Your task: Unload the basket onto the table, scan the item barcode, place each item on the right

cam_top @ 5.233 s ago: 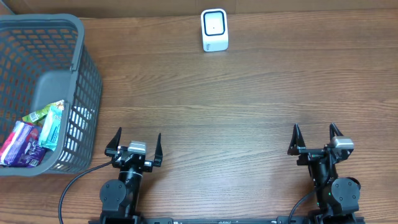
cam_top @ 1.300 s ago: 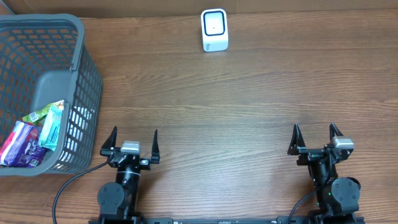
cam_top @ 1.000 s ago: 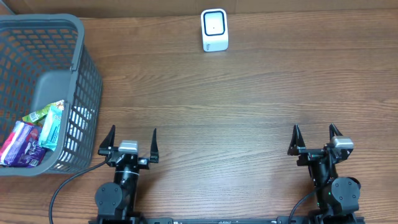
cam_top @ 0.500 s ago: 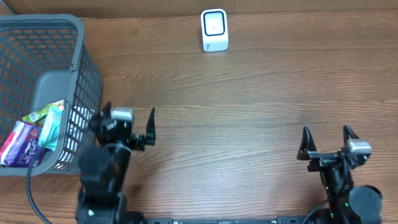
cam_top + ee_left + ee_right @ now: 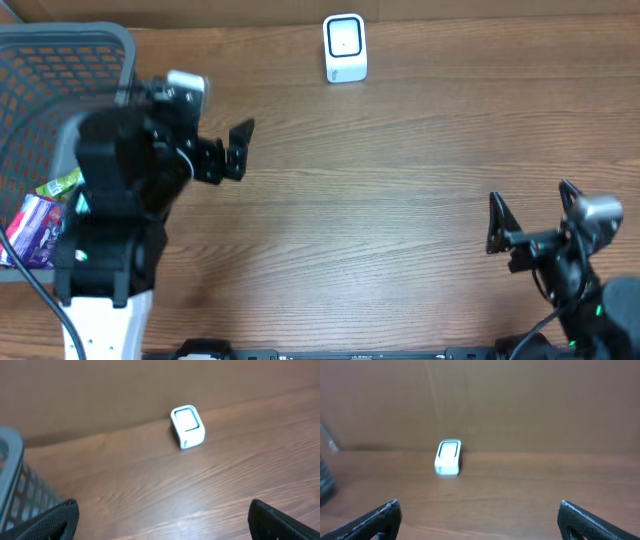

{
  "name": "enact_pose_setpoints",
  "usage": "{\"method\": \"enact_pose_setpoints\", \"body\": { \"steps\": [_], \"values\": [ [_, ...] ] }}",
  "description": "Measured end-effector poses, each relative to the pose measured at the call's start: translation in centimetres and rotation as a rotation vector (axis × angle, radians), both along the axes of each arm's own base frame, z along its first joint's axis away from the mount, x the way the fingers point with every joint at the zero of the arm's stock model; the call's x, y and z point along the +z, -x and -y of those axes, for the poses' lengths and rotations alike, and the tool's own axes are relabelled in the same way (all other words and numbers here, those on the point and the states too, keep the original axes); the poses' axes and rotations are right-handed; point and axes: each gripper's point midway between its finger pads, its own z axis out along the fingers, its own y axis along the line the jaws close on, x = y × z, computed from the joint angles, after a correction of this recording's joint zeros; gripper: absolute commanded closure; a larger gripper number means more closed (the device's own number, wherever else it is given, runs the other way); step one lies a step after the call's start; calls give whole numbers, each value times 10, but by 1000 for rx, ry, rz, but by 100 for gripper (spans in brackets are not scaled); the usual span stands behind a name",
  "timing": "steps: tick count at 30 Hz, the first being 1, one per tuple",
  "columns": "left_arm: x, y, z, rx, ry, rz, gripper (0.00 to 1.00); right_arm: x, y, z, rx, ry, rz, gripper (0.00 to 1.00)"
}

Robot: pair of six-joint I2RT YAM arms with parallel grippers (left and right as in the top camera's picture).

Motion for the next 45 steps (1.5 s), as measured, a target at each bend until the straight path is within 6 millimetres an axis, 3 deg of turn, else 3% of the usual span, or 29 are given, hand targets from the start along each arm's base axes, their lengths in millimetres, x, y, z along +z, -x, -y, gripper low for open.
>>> {"method": "enact_pose_setpoints", "body": {
  "steps": [4, 10, 14, 17, 20, 25, 29, 31, 34, 41, 45],
  "values": [
    [13, -8, 3, -11, 8, 17, 1, 11, -12, -13, 64, 5, -177, 0],
    [-11, -1, 11, -40, 54, -103, 0, 13, -27, -30, 136, 2, -477, 0],
    [-18, -4, 13, -52, 62, -130, 0, 3, -47, -37, 153, 1, -634, 0],
    [-26, -12, 4, -20, 80, -182, 2, -16, -61, -47, 189, -18, -722, 0],
    [-23, -25, -28, 78, 106, -238, 3, -30, -69, -55, 223, -39, -784, 0],
    [-6, -39, -125, 353, 151, -280, 4, -35, -75, -61, 249, -56, -799, 0],
    [-12, -32, -189, 558, 112, -317, 8, -33, -75, -62, 257, -61, -793, 0],
    [-22, -26, -209, 635, 78, -357, 17, -33, -75, -63, 259, -63, -793, 0],
    [-44, -16, -231, 730, 41, -452, 16, -32, -76, -63, 262, -64, -786, 0],
    [-100, -20, -274, 918, 31, -616, 14, -32, -76, -63, 264, -63, -783, 0],
    [-118, -17, -291, 995, 52, -661, 13, -31, -77, -64, 264, -63, -778, 0]
  ]
}}
